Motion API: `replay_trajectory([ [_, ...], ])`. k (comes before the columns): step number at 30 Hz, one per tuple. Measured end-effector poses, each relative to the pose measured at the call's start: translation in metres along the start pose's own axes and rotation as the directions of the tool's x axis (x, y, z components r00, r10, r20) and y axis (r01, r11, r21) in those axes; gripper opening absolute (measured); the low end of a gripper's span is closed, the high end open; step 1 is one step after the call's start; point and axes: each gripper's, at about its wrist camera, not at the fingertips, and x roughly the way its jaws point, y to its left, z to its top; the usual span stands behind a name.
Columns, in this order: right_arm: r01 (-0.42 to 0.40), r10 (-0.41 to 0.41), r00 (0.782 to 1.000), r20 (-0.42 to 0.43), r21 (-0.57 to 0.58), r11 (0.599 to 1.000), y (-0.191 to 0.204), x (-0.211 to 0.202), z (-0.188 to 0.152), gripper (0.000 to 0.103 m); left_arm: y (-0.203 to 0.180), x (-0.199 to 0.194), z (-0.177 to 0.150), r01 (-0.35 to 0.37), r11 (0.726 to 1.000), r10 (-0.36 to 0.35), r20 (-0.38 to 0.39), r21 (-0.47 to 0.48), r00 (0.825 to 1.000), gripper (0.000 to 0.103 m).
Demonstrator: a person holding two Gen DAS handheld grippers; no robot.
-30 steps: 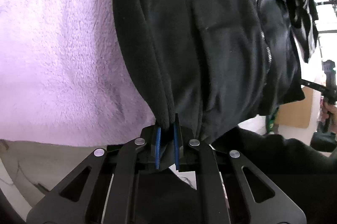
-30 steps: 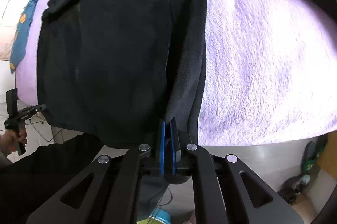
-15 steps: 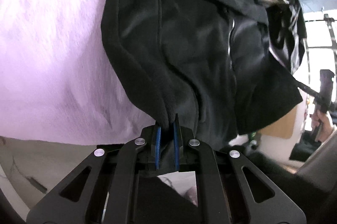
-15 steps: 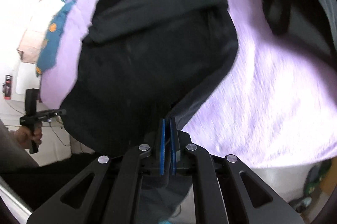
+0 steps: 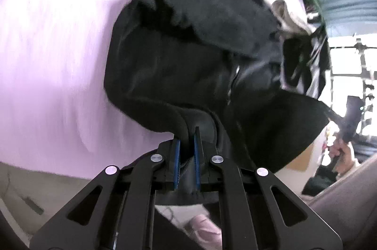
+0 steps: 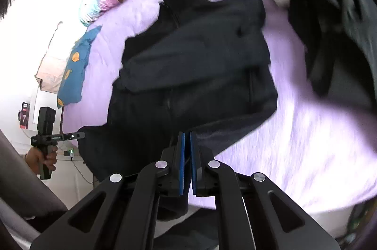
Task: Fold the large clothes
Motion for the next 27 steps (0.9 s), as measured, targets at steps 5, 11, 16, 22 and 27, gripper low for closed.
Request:
replay_trajectory([
  [5,-0.03,0.031,0.999,0.045,-0.021,0.999,0.0,-0.004,0.052,0.005,-0.013,-0.026,0.048,0.014,1.0,-0.014,0.069,0.009,0.998,0.008],
  [11,-0.062,0.066,0.993,0.1,-0.044,0.997,0.005,-0.007,0.107,0.005,-0.03,-0.048,0.12,0.013,1.0,-0.016,0.132,0.021,0.991,0.008],
  [16,-0.05,0.055,0.986,0.156,-0.038,0.998,-0.003,0.009,0.164,0.004,-0.028,-0.047,0.191,-0.04,0.998,0.045,0.13,-0.039,0.99,0.008],
  [22,0.053,-0.05,0.985,0.164,-0.013,0.999,-0.034,0.064,0.223,0.001,-0.028,-0.001,0.269,-0.231,0.973,0.225,0.164,0.016,0.96,0.009],
  [27,0.171,-0.172,0.974,0.148,0.017,0.985,-0.065,0.11,0.251,0.001,-0.001,0.056,0.309,-0.32,0.947,0.319,0.156,-0.016,0.935,0.01],
])
